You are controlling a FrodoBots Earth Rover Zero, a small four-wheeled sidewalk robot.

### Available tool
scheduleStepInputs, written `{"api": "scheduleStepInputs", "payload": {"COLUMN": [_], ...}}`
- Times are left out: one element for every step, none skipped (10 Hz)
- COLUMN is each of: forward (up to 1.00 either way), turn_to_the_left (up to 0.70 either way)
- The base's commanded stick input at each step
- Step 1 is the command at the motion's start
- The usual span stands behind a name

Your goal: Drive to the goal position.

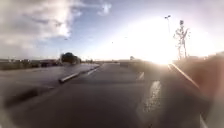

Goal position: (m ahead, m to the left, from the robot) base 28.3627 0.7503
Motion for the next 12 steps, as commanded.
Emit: {"api": "scheduleStepInputs", "payload": {"forward": [0.70, 0.70, 0.70, 0.70, 0.70, 0.70, 0.70, 0.70, 0.70, 0.70, 0.70, 0.70], "turn_to_the_left": [0.00, 0.00, 0.00, 0.00, 0.00, -0.04, -0.13, -0.14, -0.14, -0.14, -0.14, -0.11]}}
